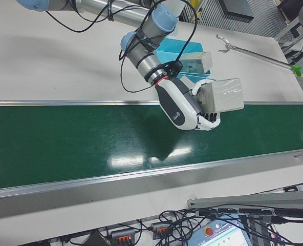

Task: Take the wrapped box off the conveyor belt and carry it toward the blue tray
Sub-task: 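Lift the wrapped box off the belt with the right hand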

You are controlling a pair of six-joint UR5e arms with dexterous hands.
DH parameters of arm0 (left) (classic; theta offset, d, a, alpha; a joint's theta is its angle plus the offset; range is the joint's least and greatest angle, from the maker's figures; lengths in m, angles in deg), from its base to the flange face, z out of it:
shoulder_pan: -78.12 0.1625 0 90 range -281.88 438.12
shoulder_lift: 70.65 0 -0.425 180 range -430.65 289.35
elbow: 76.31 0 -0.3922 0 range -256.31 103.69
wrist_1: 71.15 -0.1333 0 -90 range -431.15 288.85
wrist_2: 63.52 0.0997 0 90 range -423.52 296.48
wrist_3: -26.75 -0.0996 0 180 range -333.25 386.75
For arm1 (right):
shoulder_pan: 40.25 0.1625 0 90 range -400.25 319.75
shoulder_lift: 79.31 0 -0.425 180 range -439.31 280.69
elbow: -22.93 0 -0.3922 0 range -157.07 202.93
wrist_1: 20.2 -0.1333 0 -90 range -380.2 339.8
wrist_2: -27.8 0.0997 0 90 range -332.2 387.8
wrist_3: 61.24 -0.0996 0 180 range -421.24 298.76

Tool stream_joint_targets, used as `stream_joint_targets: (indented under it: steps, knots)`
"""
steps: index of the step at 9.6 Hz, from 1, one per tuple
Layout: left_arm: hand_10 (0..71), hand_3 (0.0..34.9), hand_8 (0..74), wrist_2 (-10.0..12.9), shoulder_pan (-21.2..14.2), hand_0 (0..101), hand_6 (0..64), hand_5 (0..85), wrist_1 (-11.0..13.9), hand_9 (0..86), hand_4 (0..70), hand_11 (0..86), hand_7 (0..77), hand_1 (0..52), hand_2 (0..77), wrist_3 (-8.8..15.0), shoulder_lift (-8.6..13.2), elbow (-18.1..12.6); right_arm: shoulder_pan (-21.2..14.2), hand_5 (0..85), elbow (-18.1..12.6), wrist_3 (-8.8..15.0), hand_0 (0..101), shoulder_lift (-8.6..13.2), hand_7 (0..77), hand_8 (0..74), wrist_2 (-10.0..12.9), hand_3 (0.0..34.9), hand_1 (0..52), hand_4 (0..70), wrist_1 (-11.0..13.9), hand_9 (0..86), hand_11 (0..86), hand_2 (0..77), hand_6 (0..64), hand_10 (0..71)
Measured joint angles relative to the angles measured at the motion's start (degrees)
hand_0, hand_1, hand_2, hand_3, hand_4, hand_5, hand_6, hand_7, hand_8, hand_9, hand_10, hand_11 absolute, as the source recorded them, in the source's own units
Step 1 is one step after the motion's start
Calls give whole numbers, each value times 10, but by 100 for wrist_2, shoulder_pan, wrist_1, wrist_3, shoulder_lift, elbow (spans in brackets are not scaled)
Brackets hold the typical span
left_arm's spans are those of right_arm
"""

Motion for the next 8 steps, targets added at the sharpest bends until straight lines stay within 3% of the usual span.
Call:
stream_joint_targets:
  steps: [1,2,3,4,5,6,7,8]
  knots:
    - [0,0,11,0,0,0,5,11,0,5,0,5,5,0,11,0,0,0,-84,562,-229,7,499,4,507,513,11,1,180,262,95,507,415,267,371,556]
    - [5,0,5,0,0,0,5,11,0,5,0,5,5,0,11,0,0,0,-263,562,-396,25,499,19,507,513,36,1,180,262,152,507,415,267,371,556]
    - [5,0,5,0,0,0,5,11,0,5,0,5,5,0,11,0,0,0,-530,573,-496,89,473,51,535,540,122,0,180,256,179,562,458,267,387,600]
    - [5,0,11,0,0,0,5,11,0,5,0,5,5,0,11,0,0,0,-857,578,-565,221,464,78,545,551,276,0,16,251,188,589,485,327,393,616]
    - [5,0,11,0,0,0,5,11,0,5,0,5,5,0,11,0,0,0,-1161,578,-604,377,463,90,551,567,432,0,11,251,189,654,507,338,393,622]
    - [5,0,11,0,0,0,5,11,0,5,0,5,5,0,11,0,0,0,-1433,578,-622,548,466,94,611,567,553,0,11,251,183,654,616,338,398,660]
    - [5,0,11,0,0,0,5,11,0,5,0,5,5,0,5,0,0,0,-1642,578,-627,696,465,83,611,627,620,0,11,251,171,725,616,338,398,660]
    - [5,0,11,0,0,0,5,11,0,5,0,5,5,0,5,0,0,0,-1777,578,-629,796,465,54,611,627,651,0,11,251,161,725,616,338,398,660]
